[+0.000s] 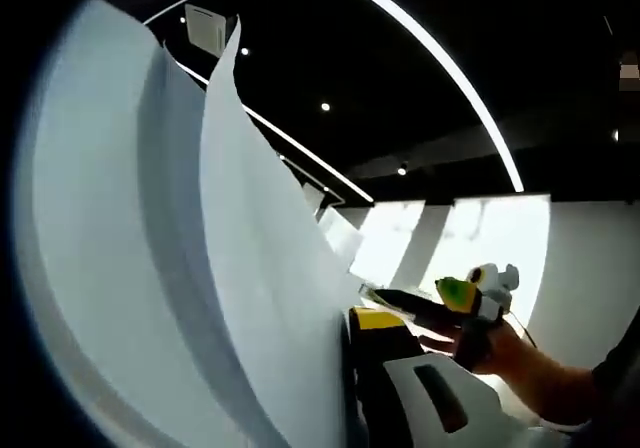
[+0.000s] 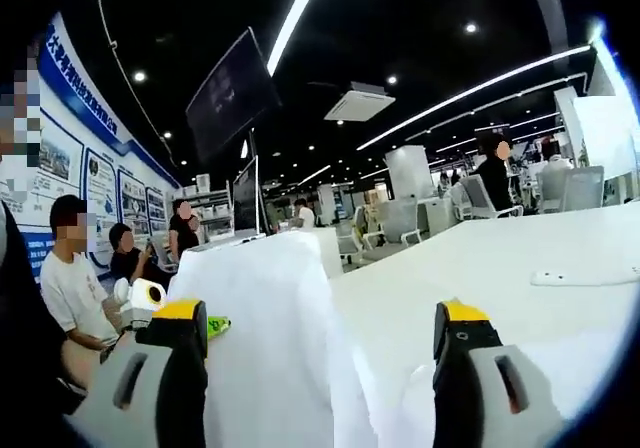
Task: Organize the stack of printing papers by aligning and flattening the scattered papers on the table
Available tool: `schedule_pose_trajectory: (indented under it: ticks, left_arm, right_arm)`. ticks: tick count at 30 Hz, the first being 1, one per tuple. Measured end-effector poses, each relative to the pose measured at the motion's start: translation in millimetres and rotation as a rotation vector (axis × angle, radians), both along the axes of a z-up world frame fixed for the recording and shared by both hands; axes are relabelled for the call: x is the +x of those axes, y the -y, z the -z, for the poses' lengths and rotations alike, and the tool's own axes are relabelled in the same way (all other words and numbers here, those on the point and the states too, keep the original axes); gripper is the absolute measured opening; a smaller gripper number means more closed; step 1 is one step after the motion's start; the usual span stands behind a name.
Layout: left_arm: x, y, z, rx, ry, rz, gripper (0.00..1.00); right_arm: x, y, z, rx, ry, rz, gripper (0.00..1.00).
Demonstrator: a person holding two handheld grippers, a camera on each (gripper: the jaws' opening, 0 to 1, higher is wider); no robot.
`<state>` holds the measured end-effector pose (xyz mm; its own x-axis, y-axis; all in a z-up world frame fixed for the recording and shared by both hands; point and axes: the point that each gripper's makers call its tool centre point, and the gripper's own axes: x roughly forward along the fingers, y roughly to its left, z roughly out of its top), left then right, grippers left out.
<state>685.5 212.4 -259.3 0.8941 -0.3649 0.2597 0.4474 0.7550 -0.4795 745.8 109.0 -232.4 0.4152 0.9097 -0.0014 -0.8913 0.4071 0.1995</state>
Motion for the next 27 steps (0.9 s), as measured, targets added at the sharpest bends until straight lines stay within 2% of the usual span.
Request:
schedule_pose_trajectory:
  ticks: [10,17,20,27]
  left_arm:
    - [0.2,1,0.2,-0.004,-0.001,0.001,0.1]
    - [0.1,1,0.2,-0.005,-0.002,0.001,0.1]
    - [0.2,2,0.3,-0.003,-0.003,0.004,0.1]
    - [0.4,2,0.3,-0.004,-0.003,0.006,0.1]
  right_arm:
    - [-3,18,-6.7,0.047,-0.018,0.026,0.88]
    - [-4,23,-3.7,0.048,-0.033,0.026,0.88]
    - [-5,28,-5.2,0.081,-0.062,0.019,0.88]
    - [-8,37,-5.6,0.096,-0.063,0.031,0.88]
